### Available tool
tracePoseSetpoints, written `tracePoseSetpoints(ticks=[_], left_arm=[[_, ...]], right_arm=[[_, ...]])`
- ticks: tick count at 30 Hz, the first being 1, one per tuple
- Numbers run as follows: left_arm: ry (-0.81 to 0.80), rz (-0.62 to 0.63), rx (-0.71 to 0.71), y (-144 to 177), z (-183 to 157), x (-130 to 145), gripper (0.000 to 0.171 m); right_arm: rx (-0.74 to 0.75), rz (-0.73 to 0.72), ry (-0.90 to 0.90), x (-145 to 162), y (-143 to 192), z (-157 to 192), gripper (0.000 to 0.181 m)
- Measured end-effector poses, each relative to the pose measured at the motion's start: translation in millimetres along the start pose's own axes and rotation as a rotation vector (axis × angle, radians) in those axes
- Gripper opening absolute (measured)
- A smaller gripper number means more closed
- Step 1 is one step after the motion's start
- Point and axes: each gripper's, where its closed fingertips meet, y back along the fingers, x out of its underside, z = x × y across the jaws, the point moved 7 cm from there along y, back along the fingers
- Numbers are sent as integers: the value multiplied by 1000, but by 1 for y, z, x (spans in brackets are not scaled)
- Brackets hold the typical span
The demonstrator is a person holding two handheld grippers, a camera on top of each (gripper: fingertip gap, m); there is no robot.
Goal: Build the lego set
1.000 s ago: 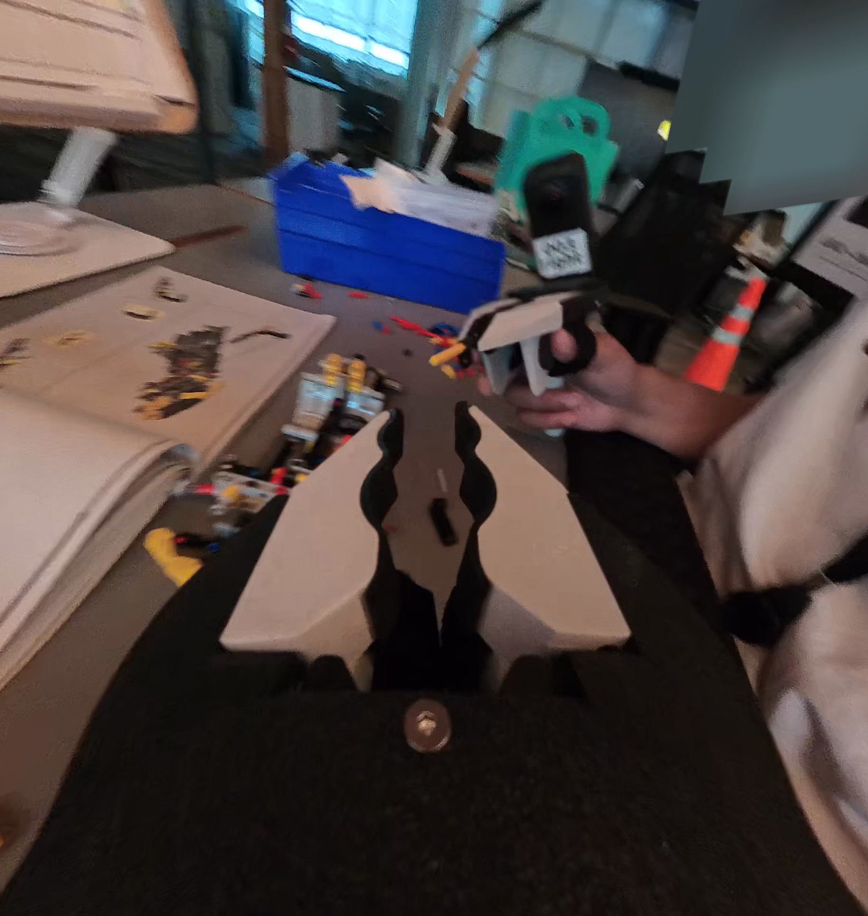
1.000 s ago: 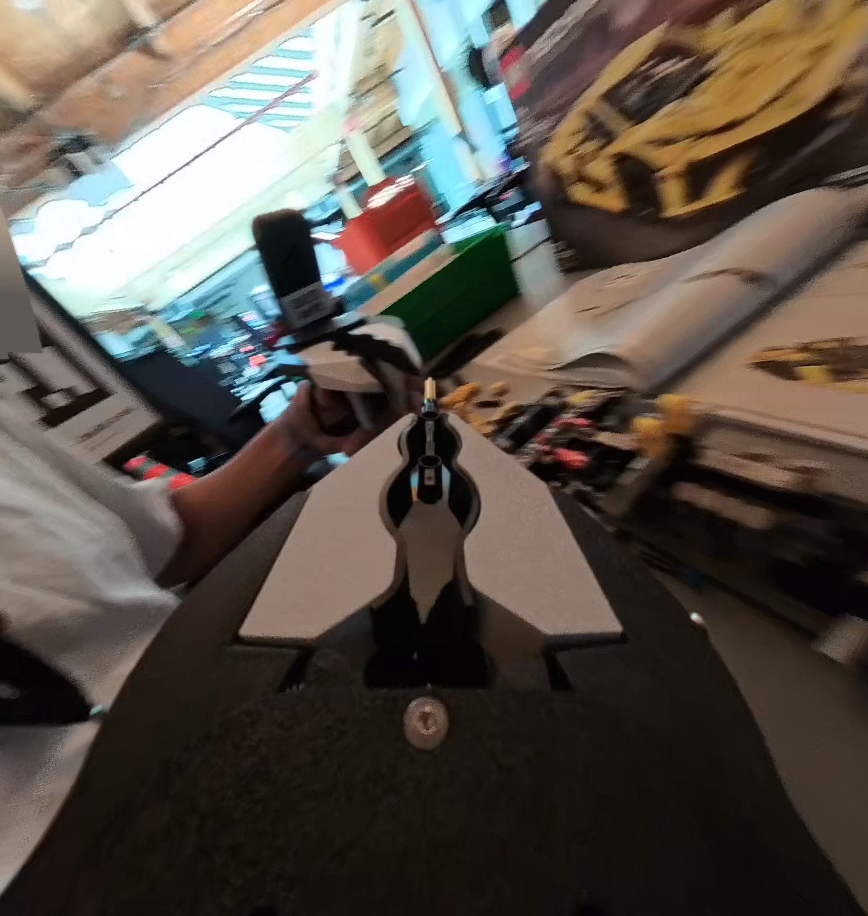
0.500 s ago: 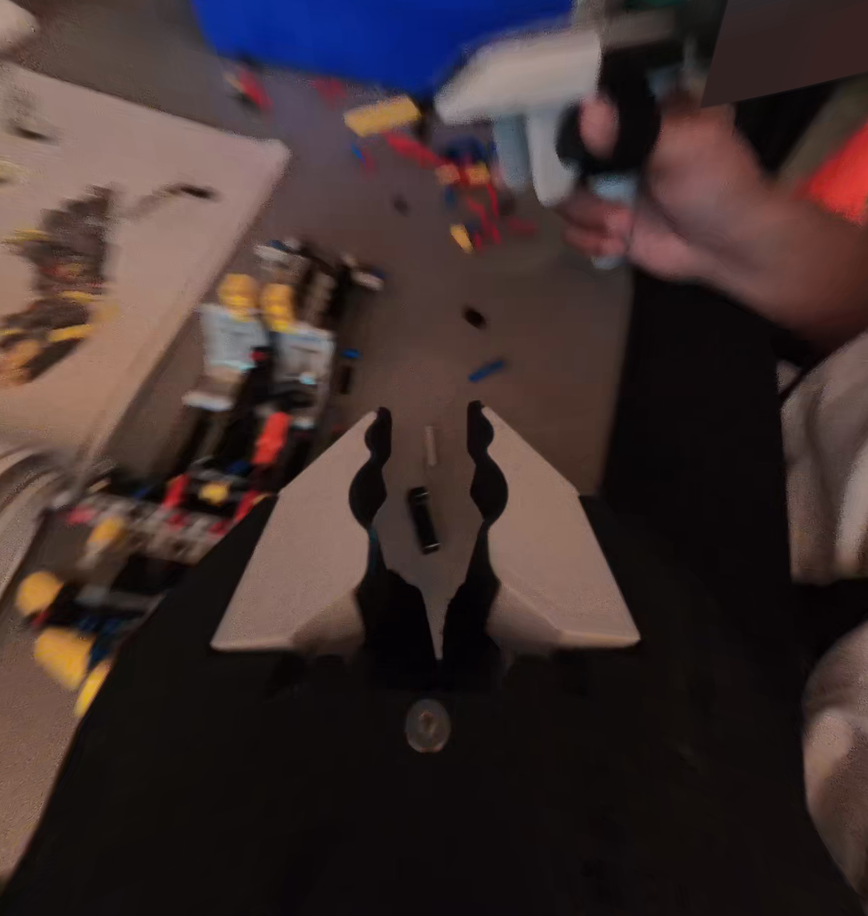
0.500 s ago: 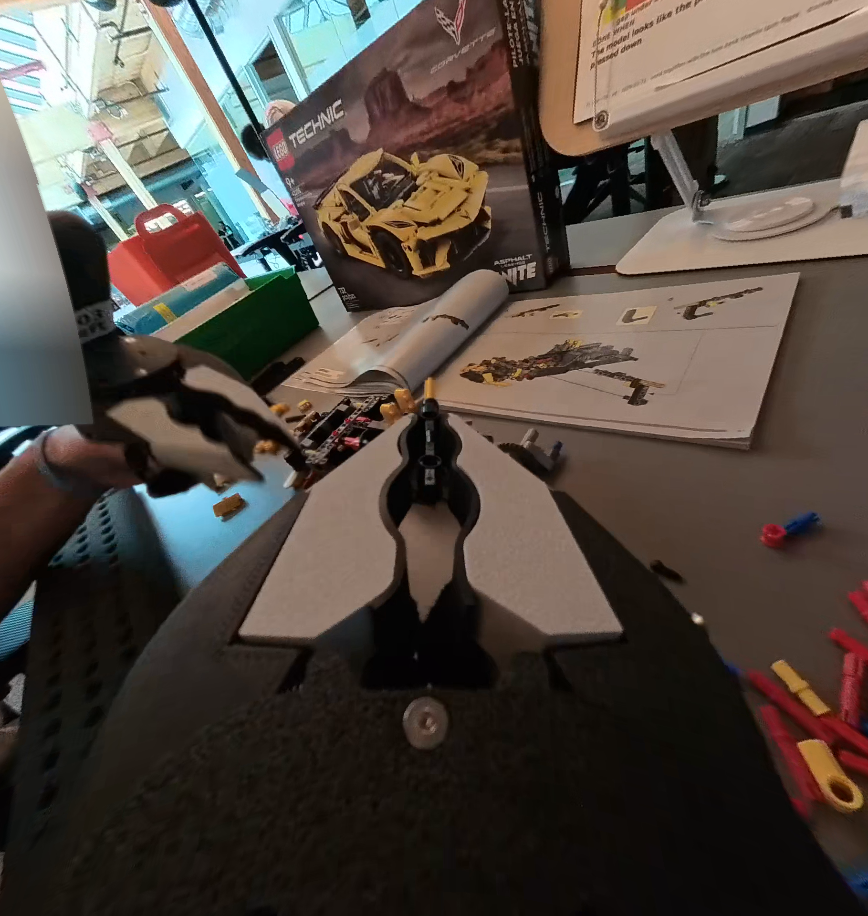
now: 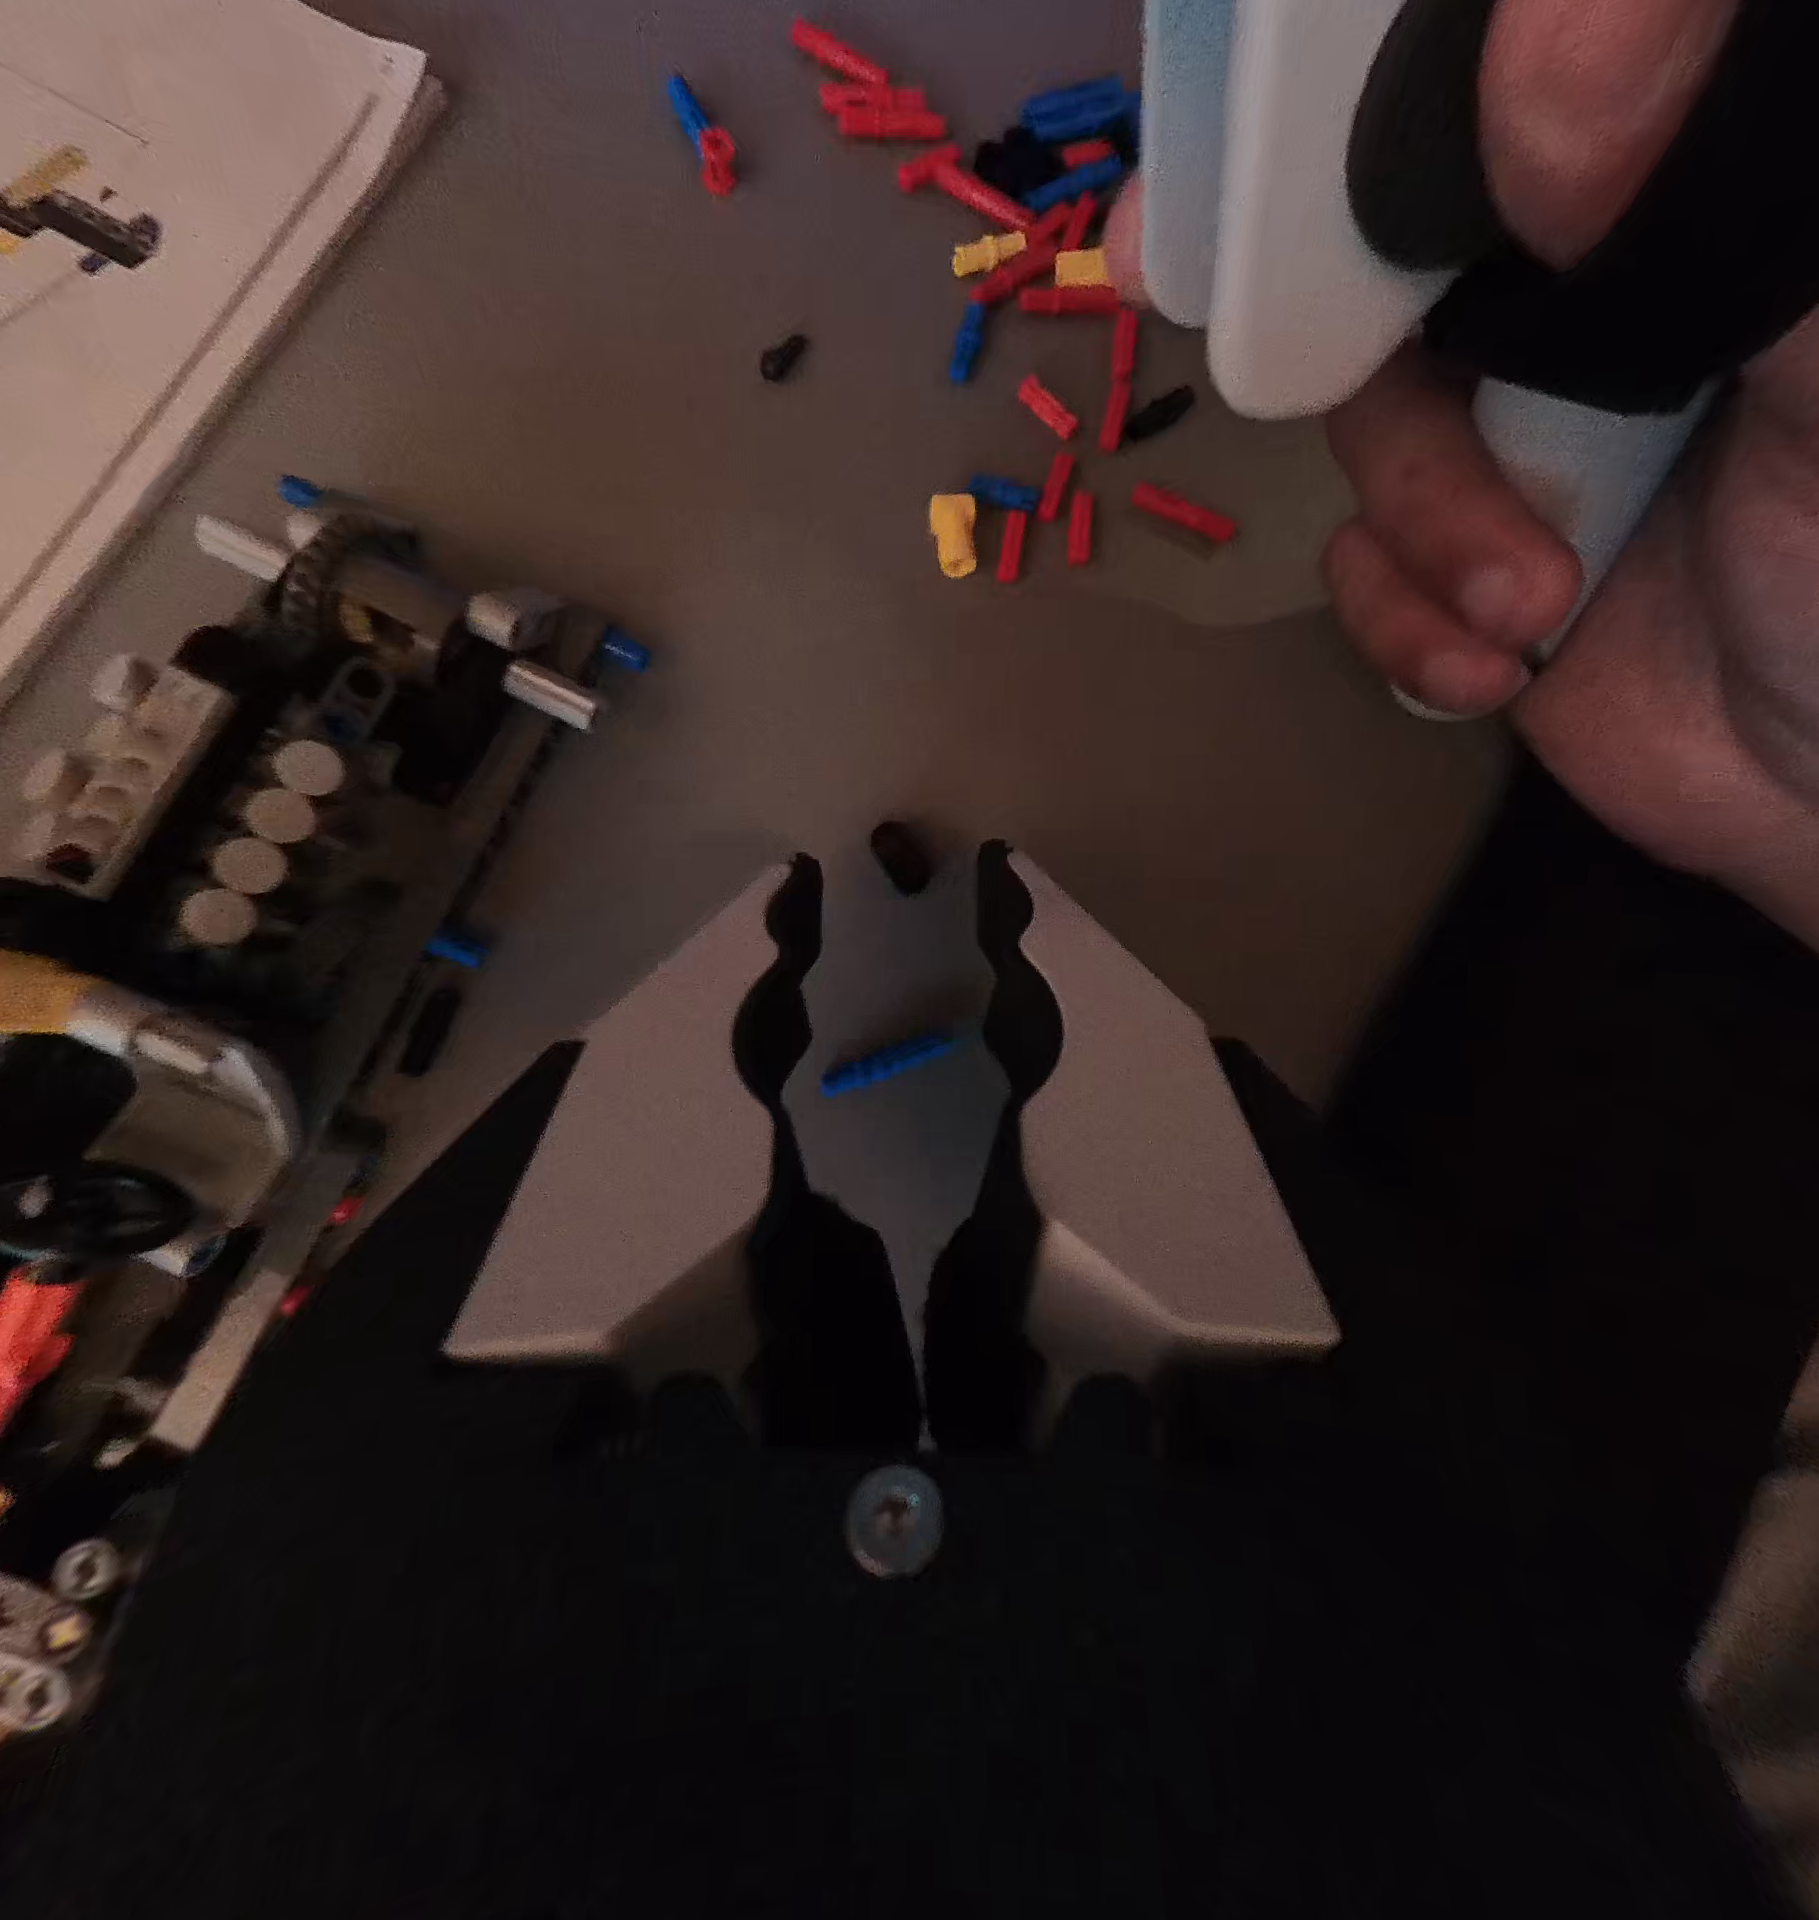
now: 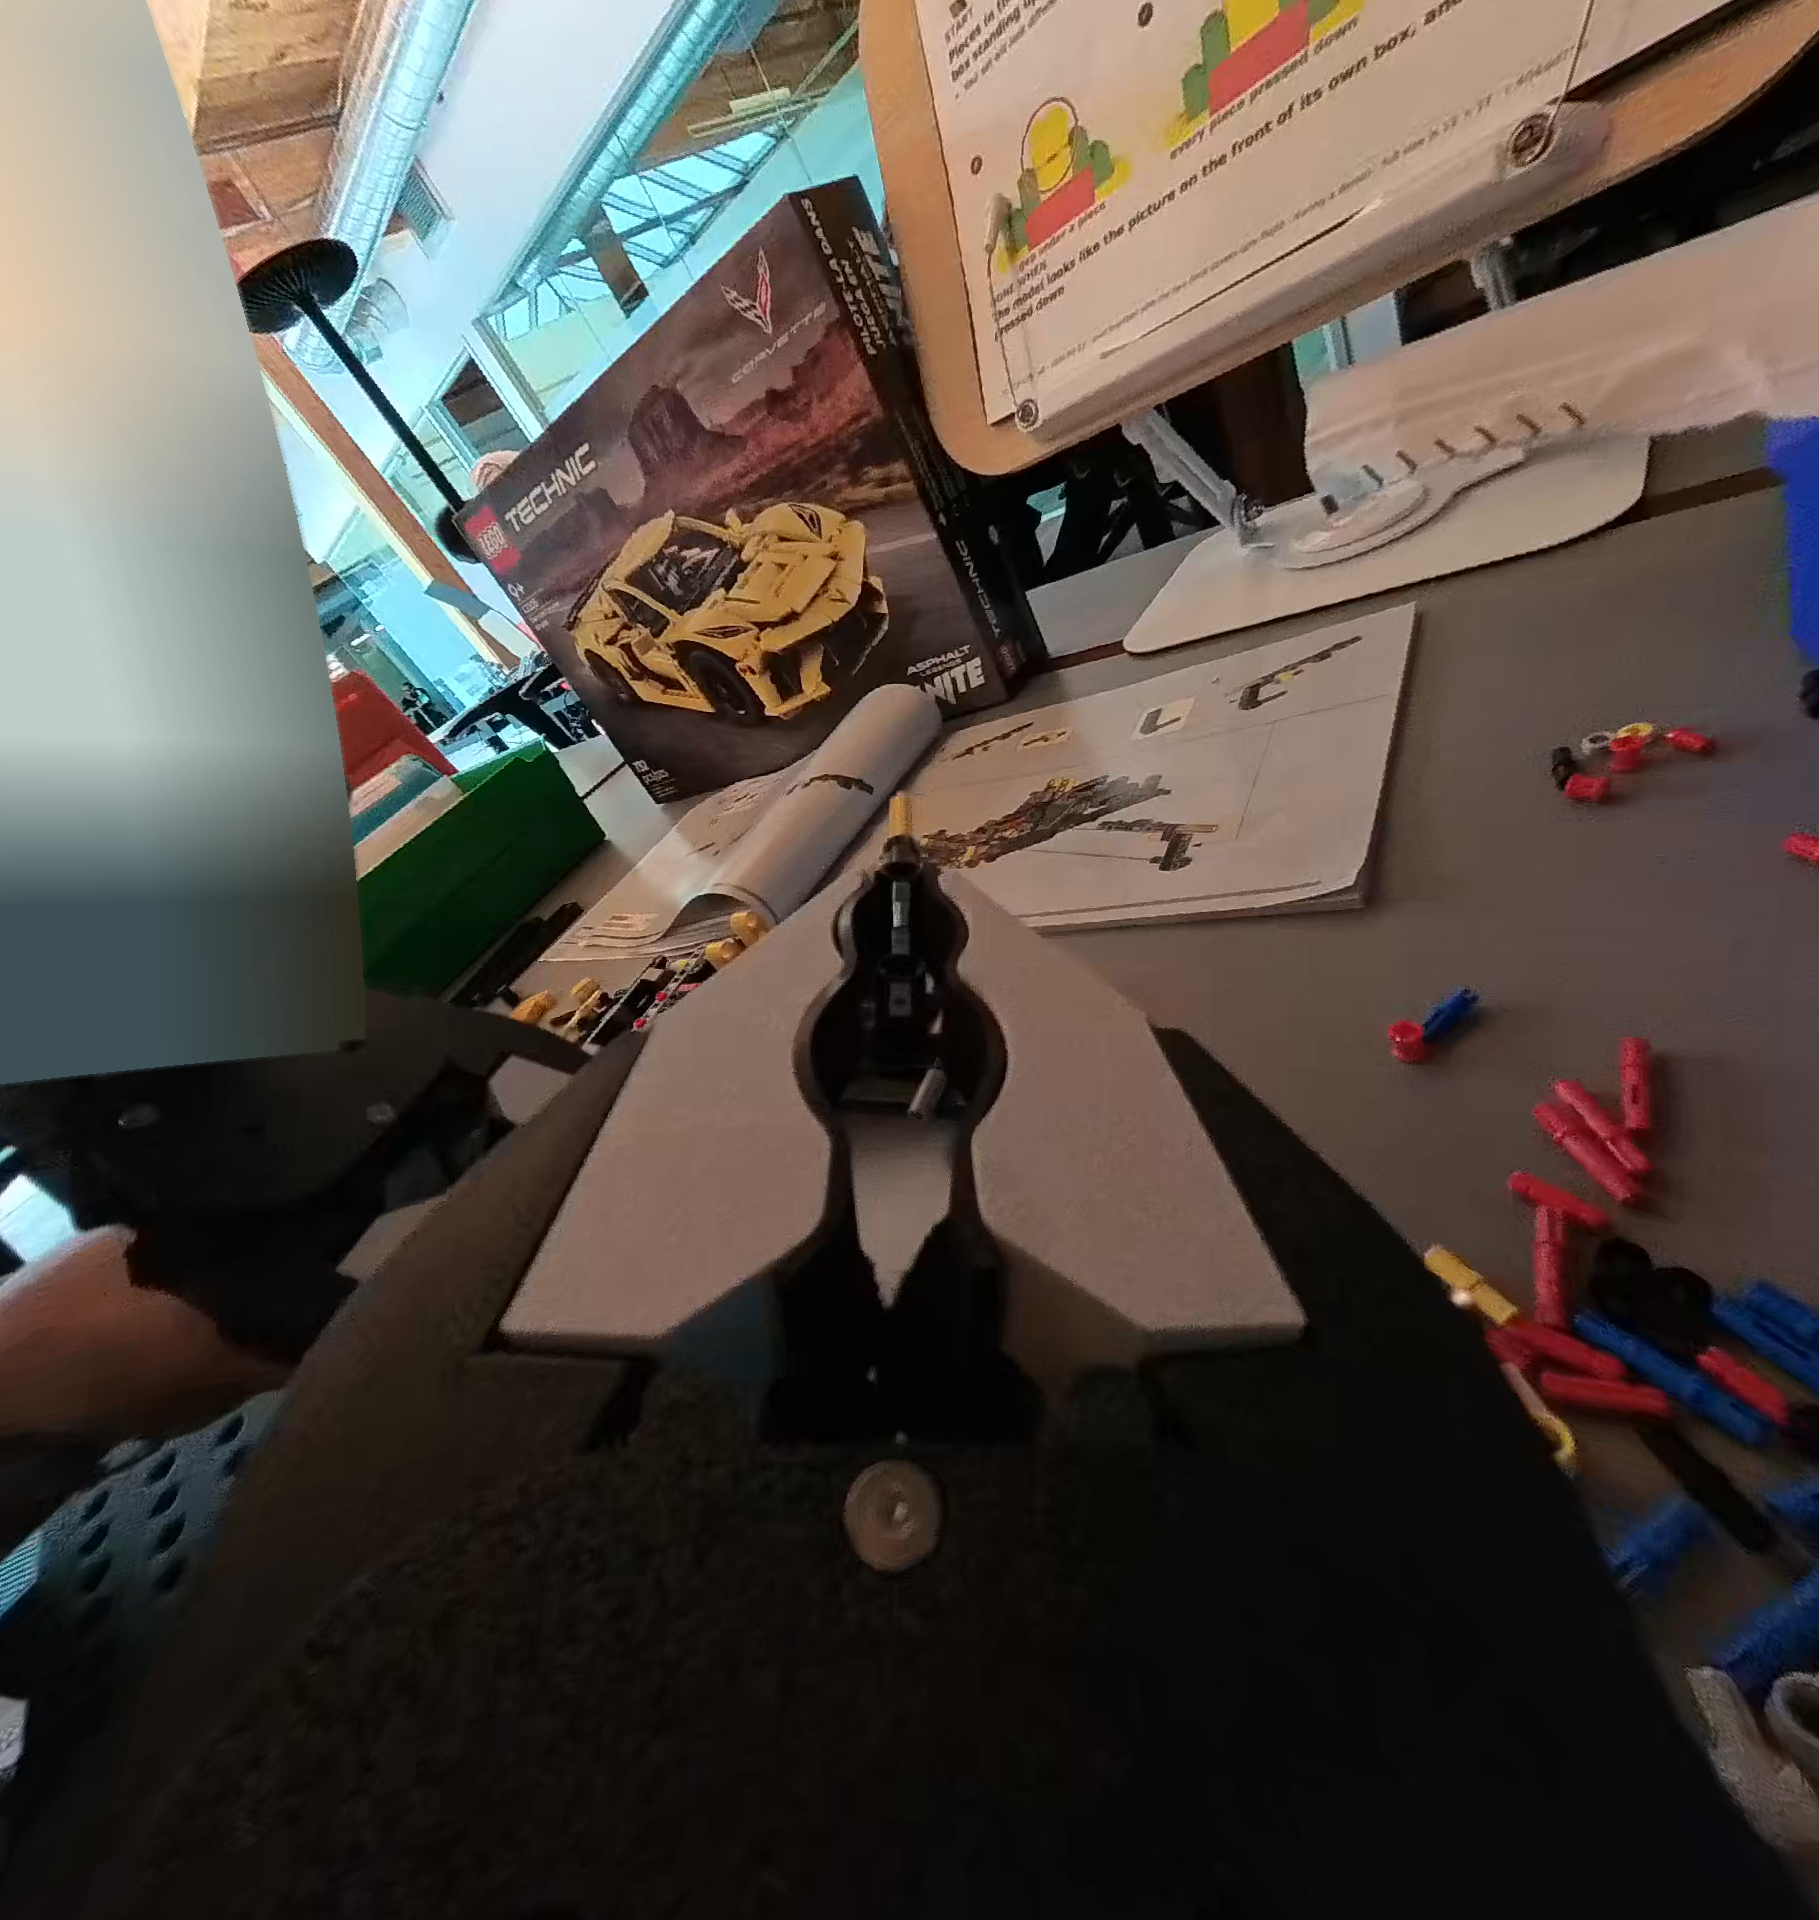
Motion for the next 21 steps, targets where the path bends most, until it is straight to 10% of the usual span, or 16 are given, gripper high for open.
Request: tracePoseSetpoints(ticks=[16, 21], left_arm=[[-101, 3, -8, -10, 8, 0, 5], [247, -562, 511, 65, 60, -24, 5]], right_arm=[[-88, 5, -66, 3, -2, 2, 5], [-305, 0, -106, 2, -7, 21, 5]])
